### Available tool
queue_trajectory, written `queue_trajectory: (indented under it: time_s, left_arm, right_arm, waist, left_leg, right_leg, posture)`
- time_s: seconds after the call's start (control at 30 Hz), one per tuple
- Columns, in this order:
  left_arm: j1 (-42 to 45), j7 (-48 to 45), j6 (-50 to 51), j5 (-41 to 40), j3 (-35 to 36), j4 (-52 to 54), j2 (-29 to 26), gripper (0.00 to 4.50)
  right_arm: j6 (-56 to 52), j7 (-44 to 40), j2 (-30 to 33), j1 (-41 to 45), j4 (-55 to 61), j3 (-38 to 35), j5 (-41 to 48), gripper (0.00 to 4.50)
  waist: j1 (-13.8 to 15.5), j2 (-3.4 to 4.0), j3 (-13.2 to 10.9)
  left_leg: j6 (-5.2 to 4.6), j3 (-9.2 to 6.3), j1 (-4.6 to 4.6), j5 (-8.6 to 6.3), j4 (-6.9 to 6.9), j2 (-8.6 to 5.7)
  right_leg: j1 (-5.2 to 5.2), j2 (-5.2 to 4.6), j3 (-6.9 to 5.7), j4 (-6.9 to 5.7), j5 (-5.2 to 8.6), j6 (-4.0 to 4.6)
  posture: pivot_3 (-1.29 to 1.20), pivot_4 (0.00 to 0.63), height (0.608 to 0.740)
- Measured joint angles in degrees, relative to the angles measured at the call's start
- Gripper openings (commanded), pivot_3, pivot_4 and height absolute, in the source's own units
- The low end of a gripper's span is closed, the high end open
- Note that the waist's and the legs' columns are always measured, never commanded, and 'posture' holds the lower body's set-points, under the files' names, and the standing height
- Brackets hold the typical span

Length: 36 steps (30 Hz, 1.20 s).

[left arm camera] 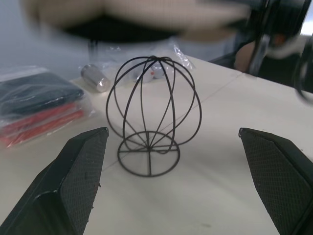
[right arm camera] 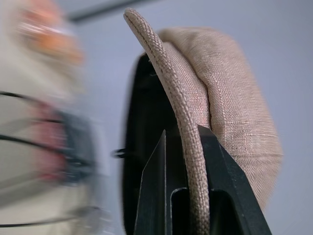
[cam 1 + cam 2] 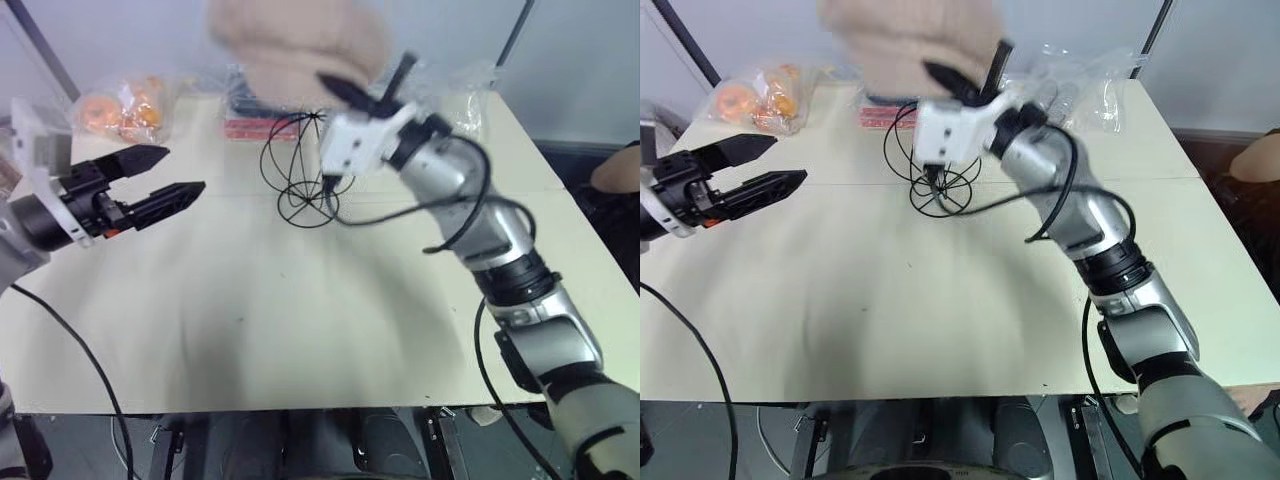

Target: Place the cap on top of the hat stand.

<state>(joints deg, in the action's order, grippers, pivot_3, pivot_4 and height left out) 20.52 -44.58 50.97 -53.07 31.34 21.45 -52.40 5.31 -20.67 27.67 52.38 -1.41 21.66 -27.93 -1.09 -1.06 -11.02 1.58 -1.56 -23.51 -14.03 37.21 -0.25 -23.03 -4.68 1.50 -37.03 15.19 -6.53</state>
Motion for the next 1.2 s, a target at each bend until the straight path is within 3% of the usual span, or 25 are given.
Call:
queue_trajectory:
  time_s: [0.23,0.5,0.67,0.8,0.97,1.0,1.2]
  left_arm:
    - [-0.9,1.4,0.0,-1.6,1.4,1.5,-0.8,4.5]
    - [-0.4,1.5,-0.1,-2.5,0.9,0.8,-2.9,4.5]
    - [-0.2,-0.4,-1.3,-0.9,-3.0,-0.1,-3.7,4.5]
    - [0.0,-1.4,-2.4,0.2,-5.7,-0.1,-3.6,4.5]
    - [0.7,-1.6,-3.1,0.7,-7.8,-0.1,-3.4,4.5]
    - [0.7,-1.6,-3.1,0.7,-8.1,-0.1,-3.2,4.5]
    - [-0.8,-2.6,-5.4,3.3,-10.5,2.7,-3.4,4.5]
  right_arm:
    - [0.7,-3.4,-0.9,-7.1,0.3,3.0,-4.0,0.07]
    - [1.4,-0.7,-2.7,-8.6,-0.1,5.5,-13.3,0.07]
    - [-2.1,-0.5,-6.5,-8.8,-1.9,7.4,-18.1,0.07]
    - [-3.3,-2.1,-6.8,-9.5,-2.4,7.3,-18.1,1.44]
    - [-2.3,-3.6,-5.4,-11.5,-2.3,7.3,-17.9,4.1]
    - [-1.8,-3.7,-4.7,-11.8,-2.0,7.2,-17.9,4.45]
    - [4.0,-5.8,3.4,-16.8,4.6,3.2,-13.3,4.45]
  waist:
    - [-0.9,-0.01,0.0]
    - [-1.5,-0.02,0.0]
    - [-1.5,-0.02,0.0]
    - [-1.3,-0.03,0.0]
    - [-1.4,-0.03,0.0]
    - [-1.4,-0.03,0.0]
    - [-1.2,-0.04,-0.1]
  left_leg:
    - [0.07,0.03,0.11,0.04,-0.12,0.0]
    - [0.21,0.0,0.13,0.12,-0.18,0.03]
    - [0.25,-0.01,0.13,0.15,-0.17,0.03]
    - [0.26,-0.04,0.12,0.15,-0.16,0.02]
    - [0.26,-0.06,0.1,0.15,-0.17,0.01]
    - [0.25,-0.06,0.1,0.15,-0.17,0.01]
    - [0.25,-0.04,0.07,0.14,-0.18,0.0]
  right_leg:
    - [-0.06,0.15,0.0,-0.1,0.0,0.02]
    - [-0.11,0.22,0.0,-0.17,0.01,0.06]
    - [-0.1,0.23,0.0,-0.19,0.01,0.07]
    - [-0.06,0.22,-0.02,-0.17,0.01,0.07]
    - [-0.09,0.22,-0.02,-0.17,0.01,0.07]
    - [-0.09,0.22,-0.02,-0.17,0.01,0.07]
    - [-0.08,0.17,-0.01,-0.11,0.01,0.07]
  posture:
    - [0.0,0.15,0.74]
    - [0.0,0.15,0.74]
    - [0.0,0.15,0.74]
    - [0.0,0.15,0.74]
    - [0.0,0.15,0.74]
    - [0.0,0.15,0.74]
    - [0.0,0.15,0.74]
